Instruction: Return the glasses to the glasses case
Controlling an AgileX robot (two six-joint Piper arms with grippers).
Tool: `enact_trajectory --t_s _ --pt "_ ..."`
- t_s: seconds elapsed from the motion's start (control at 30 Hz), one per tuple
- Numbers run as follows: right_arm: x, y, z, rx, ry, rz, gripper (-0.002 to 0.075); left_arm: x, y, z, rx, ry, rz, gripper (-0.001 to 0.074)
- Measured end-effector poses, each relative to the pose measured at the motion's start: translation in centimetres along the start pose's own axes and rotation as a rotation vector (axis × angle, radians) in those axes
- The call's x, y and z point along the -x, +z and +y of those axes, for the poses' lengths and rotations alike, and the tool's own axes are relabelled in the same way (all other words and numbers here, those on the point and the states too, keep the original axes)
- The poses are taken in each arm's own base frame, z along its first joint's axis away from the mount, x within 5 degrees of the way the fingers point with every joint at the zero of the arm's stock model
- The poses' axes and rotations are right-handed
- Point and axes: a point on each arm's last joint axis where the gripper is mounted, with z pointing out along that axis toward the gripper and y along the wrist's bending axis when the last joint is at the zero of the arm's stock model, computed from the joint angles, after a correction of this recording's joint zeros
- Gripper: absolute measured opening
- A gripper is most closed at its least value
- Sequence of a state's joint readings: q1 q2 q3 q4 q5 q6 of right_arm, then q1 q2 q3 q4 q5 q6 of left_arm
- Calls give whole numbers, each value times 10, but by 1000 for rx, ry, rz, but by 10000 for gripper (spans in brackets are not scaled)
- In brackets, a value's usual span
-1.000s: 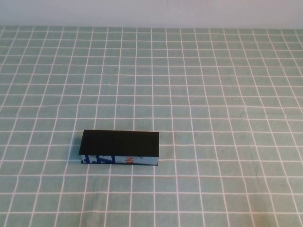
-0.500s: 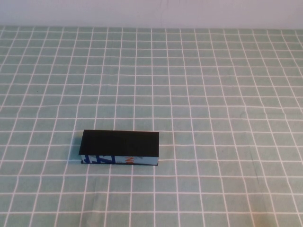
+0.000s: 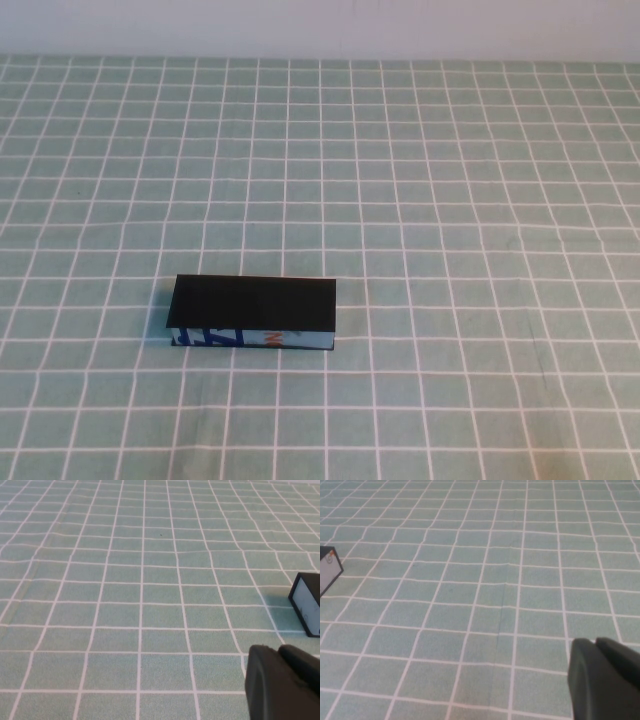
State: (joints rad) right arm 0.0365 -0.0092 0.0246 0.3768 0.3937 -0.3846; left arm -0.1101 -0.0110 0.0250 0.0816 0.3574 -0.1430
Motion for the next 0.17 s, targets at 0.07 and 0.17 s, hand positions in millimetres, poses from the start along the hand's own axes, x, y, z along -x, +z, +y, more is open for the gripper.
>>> enact_trajectory --t_s 0.07,0.17 --pt "0 0 0 0 0 0 -13 0 0 0 0 0 0 1" --pt "0 0 0 0 0 0 -13 0 0 0 0 0 0 1"
